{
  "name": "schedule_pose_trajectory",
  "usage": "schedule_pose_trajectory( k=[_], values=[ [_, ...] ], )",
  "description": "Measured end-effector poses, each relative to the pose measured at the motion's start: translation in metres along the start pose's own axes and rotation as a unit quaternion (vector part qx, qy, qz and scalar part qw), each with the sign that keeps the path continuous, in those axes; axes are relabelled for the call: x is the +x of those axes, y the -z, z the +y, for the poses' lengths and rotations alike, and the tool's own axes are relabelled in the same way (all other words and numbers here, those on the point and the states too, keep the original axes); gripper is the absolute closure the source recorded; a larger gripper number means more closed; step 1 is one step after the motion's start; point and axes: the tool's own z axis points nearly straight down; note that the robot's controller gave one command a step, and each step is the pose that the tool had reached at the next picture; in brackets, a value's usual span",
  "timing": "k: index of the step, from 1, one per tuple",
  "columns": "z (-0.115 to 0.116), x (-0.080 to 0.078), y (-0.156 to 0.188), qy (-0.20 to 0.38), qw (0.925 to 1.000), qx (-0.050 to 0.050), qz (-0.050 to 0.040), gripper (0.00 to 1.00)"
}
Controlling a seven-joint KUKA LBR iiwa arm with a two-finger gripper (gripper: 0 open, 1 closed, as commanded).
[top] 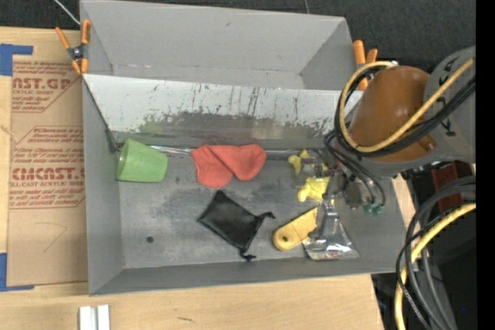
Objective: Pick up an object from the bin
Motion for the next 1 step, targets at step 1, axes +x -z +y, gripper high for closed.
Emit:
schedule_pose_trajectory(
  k=[1],
  values=[
    [0.0003,-0.0018,0.0045,0.001,1.0,0.0,-0.0038,0.0]
  ],
)
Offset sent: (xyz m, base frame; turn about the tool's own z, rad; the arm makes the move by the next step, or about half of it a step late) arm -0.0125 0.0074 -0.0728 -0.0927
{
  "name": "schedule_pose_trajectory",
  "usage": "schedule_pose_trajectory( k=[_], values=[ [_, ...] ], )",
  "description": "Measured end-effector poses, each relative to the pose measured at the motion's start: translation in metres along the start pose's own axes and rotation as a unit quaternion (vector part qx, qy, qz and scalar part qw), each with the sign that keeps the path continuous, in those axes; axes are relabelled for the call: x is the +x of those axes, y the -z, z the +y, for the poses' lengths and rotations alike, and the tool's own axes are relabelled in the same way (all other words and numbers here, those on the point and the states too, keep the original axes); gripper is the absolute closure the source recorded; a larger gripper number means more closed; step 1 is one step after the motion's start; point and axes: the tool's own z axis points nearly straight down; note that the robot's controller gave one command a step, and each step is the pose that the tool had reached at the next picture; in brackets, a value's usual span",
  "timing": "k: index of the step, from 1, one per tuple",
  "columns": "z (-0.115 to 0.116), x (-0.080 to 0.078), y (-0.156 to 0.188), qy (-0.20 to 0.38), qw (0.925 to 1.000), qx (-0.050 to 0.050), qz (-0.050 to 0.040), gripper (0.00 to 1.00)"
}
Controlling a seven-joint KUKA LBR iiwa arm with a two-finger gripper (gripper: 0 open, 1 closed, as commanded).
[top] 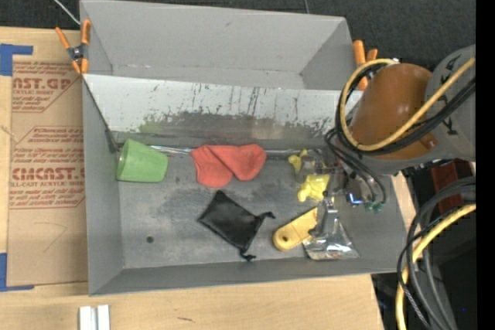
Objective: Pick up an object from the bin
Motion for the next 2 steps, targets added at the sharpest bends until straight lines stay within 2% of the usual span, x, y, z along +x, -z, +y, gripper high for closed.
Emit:
schedule_pose_trajectory(
  k=[1,2],
  values=[
    [0.008,0.015,-0.079,0.046,0.9989,-0.001,0.0045,0.0],
    [0.008,0.003,-0.077,-0.034,0.9994,0.0,-0.0008,1.0]
  ],
)
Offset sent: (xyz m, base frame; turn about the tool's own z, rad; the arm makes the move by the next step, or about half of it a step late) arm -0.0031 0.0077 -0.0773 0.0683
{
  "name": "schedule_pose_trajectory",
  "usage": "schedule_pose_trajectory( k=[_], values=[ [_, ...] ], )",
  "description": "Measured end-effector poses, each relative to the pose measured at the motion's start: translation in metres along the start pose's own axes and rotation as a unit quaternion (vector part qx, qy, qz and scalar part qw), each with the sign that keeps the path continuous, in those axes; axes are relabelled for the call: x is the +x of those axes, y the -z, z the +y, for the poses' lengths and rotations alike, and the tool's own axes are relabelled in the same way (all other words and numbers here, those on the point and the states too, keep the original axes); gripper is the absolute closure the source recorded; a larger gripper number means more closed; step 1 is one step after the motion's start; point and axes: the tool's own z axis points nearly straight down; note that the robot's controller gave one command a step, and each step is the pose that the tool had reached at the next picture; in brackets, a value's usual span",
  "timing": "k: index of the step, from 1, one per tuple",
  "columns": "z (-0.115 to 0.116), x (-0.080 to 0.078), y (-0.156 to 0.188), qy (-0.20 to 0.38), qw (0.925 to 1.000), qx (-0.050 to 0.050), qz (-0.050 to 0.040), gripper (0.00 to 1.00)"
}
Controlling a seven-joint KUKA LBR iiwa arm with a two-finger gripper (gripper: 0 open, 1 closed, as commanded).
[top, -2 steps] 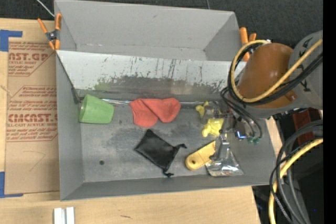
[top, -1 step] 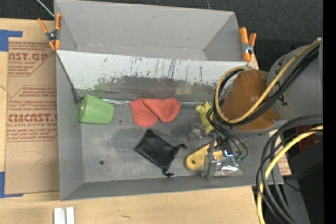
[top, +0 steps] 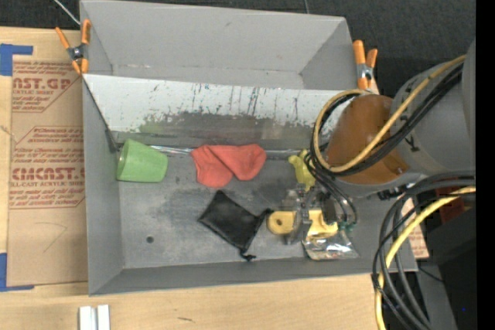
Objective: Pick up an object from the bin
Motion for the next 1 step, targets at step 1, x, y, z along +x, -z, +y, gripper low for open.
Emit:
schedule_pose_trajectory(
  k=[1],
  values=[
    [-0.0001,0.0001,0.0,0.0,1.0,0.0,0.0001,1.0]
  ],
)
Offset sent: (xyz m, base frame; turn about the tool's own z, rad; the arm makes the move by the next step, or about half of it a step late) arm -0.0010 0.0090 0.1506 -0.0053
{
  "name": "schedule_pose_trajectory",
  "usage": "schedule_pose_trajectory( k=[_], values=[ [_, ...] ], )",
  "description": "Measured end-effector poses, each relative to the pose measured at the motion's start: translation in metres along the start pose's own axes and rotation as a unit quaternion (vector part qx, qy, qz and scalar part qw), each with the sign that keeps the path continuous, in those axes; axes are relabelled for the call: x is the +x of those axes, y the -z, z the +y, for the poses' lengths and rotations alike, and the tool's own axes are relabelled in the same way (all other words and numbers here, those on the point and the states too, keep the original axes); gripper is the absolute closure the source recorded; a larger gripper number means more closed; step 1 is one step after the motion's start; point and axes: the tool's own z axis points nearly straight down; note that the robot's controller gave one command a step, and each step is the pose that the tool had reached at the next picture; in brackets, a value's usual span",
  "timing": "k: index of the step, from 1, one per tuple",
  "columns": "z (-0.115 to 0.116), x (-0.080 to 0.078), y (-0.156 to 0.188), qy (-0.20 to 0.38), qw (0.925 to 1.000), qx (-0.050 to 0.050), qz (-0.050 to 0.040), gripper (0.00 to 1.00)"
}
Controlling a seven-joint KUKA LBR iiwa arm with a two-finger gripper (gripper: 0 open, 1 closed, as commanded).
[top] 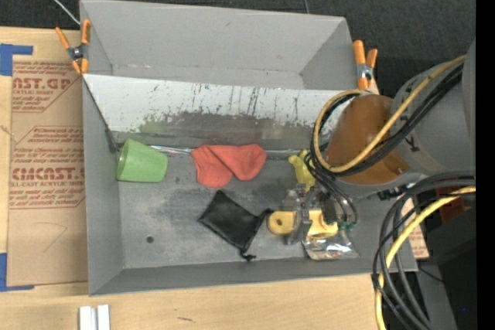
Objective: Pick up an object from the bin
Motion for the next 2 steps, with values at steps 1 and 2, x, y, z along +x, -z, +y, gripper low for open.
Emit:
schedule_pose_trajectory(
  k=[1,2],
  values=[
    [0.0096,0.0009,0.1503,0.003,1.0,0.0,-0.001,1.0],
    [0.0096,0.0009,0.1503,0.003,1.0,0.0,-0.001,1.0]
  ],
)
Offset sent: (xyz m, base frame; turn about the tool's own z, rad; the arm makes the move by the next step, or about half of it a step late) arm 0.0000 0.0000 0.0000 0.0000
